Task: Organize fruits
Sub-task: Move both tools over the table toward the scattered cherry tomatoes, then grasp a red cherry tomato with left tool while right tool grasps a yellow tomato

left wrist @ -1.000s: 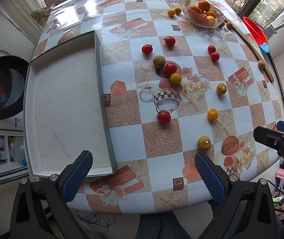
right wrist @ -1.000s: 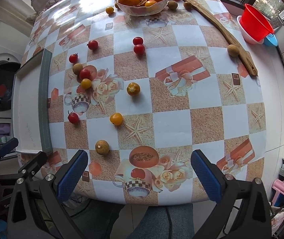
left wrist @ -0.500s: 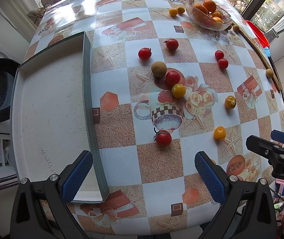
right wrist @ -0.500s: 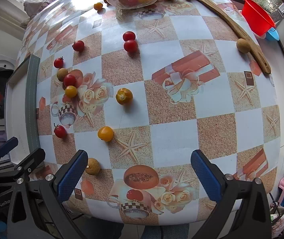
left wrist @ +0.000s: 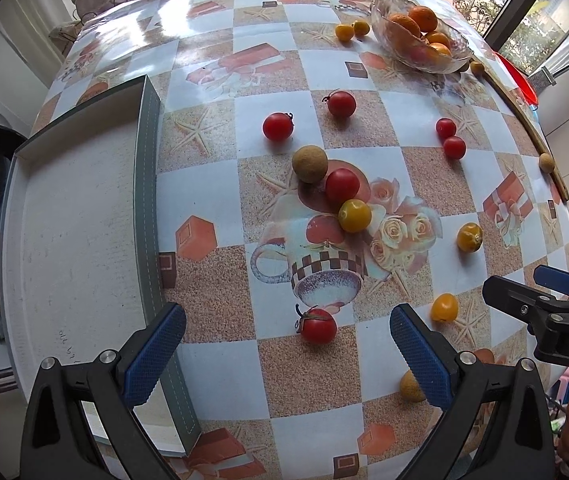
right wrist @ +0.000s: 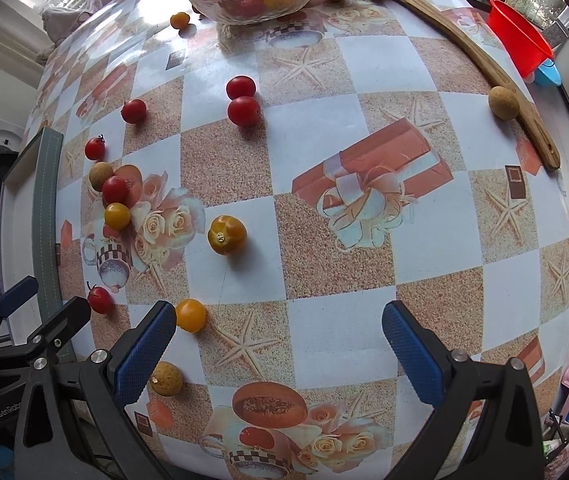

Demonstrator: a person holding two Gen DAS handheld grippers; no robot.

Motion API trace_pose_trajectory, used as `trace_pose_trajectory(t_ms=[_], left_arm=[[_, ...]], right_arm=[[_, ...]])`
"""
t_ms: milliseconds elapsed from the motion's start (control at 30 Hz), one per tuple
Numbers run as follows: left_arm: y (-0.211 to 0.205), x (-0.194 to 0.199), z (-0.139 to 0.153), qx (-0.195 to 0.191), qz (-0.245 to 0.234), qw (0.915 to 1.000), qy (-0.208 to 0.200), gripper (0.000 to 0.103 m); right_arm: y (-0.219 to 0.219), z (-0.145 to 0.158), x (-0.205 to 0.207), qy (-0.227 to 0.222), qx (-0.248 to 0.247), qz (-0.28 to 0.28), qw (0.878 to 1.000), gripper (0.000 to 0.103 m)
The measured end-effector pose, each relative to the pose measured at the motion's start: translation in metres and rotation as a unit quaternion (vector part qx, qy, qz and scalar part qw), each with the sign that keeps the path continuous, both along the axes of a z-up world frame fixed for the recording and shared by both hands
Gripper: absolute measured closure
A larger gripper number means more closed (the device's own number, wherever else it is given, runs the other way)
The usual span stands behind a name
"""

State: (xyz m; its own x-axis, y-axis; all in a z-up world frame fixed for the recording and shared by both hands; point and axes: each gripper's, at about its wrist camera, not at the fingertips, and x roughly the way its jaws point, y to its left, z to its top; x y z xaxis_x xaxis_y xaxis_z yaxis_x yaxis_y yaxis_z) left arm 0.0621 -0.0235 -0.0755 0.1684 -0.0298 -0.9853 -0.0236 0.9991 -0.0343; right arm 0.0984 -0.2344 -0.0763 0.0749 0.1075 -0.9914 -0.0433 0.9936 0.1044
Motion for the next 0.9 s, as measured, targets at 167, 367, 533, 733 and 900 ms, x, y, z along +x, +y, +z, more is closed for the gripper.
trace_pose_trajectory(t_ms=[167,367,533,733,900], left_arm=[[-0.003,0.004,-0.005,0.011,-0.013,0.9998,-0.011,0.0],[-0.009,0.001,-0.018,0.03,-0.032,0.9989,-0.017,0.0],[-0.013,-0.005,-0.023,0.037,-0.033,0.9985,-0.023,0.001],[-0.015,-0.018,-0.037,-0.001,-0.016,0.9999,0.001,0.023],[-0.017,-0.022,-0.033,-0.01,-0.029,0.9994,-0.015,0.054]], right_arm=[[0.01,-0.005,0.009,-0.004,-0.002,0.015,1.0,0.0],[0.024,-0.01,0.02,-0.022,0.007,0.035,0.999,0.0],[0.037,-0.017,0.025,-0.025,-0.002,0.053,0.998,0.005],[0.052,-0.021,0.023,-0.033,-0.034,0.084,0.995,0.026],[0.063,-0.015,0.017,-0.064,-0.056,0.113,0.99,0.061]])
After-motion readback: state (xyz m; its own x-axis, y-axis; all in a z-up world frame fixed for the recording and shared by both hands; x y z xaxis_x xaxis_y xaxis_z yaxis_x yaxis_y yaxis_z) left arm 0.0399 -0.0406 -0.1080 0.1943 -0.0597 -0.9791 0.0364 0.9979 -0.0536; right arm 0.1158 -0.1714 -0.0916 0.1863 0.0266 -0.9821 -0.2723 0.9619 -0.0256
